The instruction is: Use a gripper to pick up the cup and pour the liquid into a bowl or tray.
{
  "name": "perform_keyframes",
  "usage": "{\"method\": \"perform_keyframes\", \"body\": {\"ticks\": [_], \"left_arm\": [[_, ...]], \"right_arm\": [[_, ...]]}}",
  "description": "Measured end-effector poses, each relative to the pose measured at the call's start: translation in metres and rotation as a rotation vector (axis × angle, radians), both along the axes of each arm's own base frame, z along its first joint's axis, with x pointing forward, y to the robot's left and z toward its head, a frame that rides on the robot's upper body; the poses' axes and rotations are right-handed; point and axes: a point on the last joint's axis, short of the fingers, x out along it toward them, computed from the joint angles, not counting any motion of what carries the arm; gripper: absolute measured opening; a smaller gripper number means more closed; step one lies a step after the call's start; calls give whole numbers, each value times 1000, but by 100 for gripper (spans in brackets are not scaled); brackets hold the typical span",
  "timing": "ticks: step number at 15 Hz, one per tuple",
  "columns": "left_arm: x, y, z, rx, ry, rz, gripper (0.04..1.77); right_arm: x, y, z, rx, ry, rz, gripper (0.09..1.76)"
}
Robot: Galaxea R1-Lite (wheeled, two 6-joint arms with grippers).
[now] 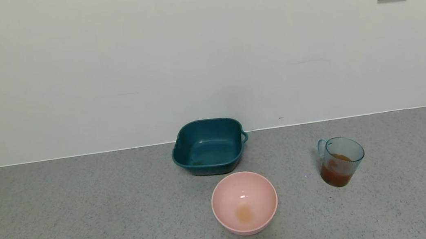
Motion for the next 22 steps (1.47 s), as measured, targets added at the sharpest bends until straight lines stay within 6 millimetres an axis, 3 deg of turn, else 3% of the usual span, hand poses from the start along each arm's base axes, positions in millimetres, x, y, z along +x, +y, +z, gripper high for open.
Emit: {"method": "perform_keyframes", "body": {"ticks": [22], "left_arm": [[0,0,0,0,0,0,172]], "right_arm": [[0,0,0,0,0,0,171]]}}
